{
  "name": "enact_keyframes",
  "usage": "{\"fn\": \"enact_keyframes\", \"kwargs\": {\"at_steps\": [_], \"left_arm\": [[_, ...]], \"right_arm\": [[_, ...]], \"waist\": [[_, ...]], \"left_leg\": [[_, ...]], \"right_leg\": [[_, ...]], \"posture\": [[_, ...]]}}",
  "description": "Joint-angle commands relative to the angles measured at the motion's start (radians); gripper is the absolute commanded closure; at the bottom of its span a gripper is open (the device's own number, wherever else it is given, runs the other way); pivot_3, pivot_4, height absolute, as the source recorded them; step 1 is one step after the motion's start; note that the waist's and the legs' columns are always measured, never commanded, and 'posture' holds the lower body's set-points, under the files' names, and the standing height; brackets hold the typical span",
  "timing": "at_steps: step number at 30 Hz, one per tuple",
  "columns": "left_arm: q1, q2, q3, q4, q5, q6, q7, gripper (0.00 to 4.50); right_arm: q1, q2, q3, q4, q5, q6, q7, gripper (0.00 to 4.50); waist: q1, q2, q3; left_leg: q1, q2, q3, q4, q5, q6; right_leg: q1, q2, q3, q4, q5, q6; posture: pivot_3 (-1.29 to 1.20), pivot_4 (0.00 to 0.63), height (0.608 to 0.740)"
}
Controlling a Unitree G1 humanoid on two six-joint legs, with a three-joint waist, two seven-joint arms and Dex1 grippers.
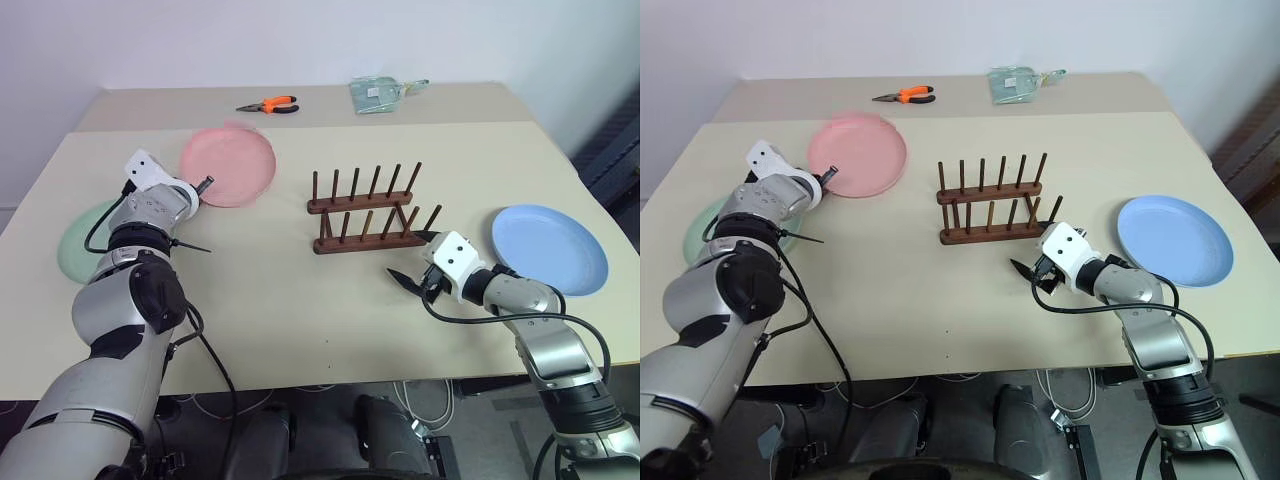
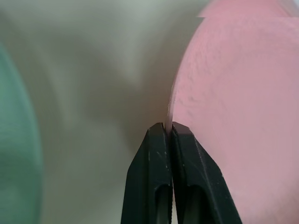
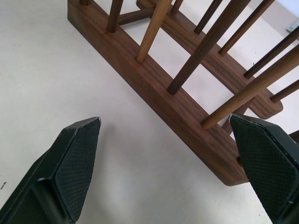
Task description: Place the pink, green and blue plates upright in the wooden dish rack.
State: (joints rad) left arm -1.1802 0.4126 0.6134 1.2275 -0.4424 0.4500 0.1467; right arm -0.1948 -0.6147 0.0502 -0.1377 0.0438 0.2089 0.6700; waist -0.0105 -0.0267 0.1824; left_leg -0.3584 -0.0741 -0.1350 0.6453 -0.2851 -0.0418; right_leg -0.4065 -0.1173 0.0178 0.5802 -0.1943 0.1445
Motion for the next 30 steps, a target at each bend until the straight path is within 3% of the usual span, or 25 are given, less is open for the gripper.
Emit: {"fn": "enact_keyframes", "kwargs": {"at_steps": [1, 8, 11, 16, 24, 27, 30], "left_arm": [[-0.012, -0.009, -0.023, -0.042, -0.001, -0.013, -0.050, 4.48], [0.021, -0.112, -0.127, -0.387, -0.013, 0.032, -0.155, 4.48], [0.057, -0.172, -0.191, -0.630, -0.025, 0.142, -0.142, 4.48], [0.088, -0.282, -0.250, -0.990, -0.088, 0.394, -0.029, 4.48], [0.125, -0.378, -0.263, -1.229, -0.147, 0.619, 0.069, 4.48], [0.150, -0.380, -0.267, -1.275, -0.153, 0.665, 0.075, 4.50], [0.166, -0.387, -0.255, -1.308, -0.166, 0.701, 0.078, 4.50]], "right_arm": [[-0.028, -0.009, -0.033, -0.002, -0.005, -0.037, -0.015, 0.00], [-0.199, -0.049, -0.064, -0.079, 0.037, -0.022, 0.029, 0.00], [-0.311, -0.065, -0.022, -0.098, -0.035, -0.081, 0.014, 0.00], [-0.494, -0.078, 0.163, 0.010, -0.310, -0.251, -0.013, 0.00], [-0.622, -0.058, 0.296, 0.275, -0.539, -0.468, -0.115, 0.00], [-0.626, -0.070, 0.301, 0.337, -0.583, -0.487, -0.136, 0.80], [-0.619, -0.072, 0.293, 0.360, -0.612, -0.488, -0.155, 2.39]], "waist": [[0.000, 0.000, 0.000], [-0.001, 0.000, 0.001], [-0.004, 0.000, 0.001], [-0.003, -0.001, 0.001], [-0.002, -0.001, 0.001], [-0.002, -0.001, 0.001], [-0.002, -0.001, 0.001]], "left_leg": [[0.000, 0.000, 0.000, 0.000, 0.000, 0.000], [-0.001, 0.000, 0.000, 0.000, 0.000, 0.000], [-0.002, 0.001, 0.000, 0.000, 0.000, 0.000], [-0.002, 0.000, 0.000, 0.000, 0.000, 0.000], [-0.002, 0.000, 0.001, 0.000, 0.003, -0.005], [-0.002, 0.000, 0.001, 0.000, 0.003, -0.006], [-0.002, 0.000, 0.001, 0.000, 0.003, -0.006]], "right_leg": [[0.000, 0.000, 0.000, 0.000, 0.000, 0.000], [-0.001, 0.000, 0.000, 0.000, 0.002, -0.003], [-0.002, 0.000, 0.000, 0.000, 0.002, -0.002], [-0.002, 0.000, 0.000, -0.001, 0.001, -0.002], [-0.002, 0.000, 0.001, -0.001, 0.002, -0.003], [-0.001, 0.000, 0.001, -0.001, 0.002, -0.003], [-0.002, 0.000, 0.001, -0.001, 0.002, -0.003]], "posture": [[0.00, 0.150, 0.740], [0.00, 0.150, 0.740], [0.00, 0.150, 0.740], [0.00, 0.150, 0.740], [0.00, 0.150, 0.740], [0.00, 0.150, 0.740], [0.00, 0.150, 0.740]]}}
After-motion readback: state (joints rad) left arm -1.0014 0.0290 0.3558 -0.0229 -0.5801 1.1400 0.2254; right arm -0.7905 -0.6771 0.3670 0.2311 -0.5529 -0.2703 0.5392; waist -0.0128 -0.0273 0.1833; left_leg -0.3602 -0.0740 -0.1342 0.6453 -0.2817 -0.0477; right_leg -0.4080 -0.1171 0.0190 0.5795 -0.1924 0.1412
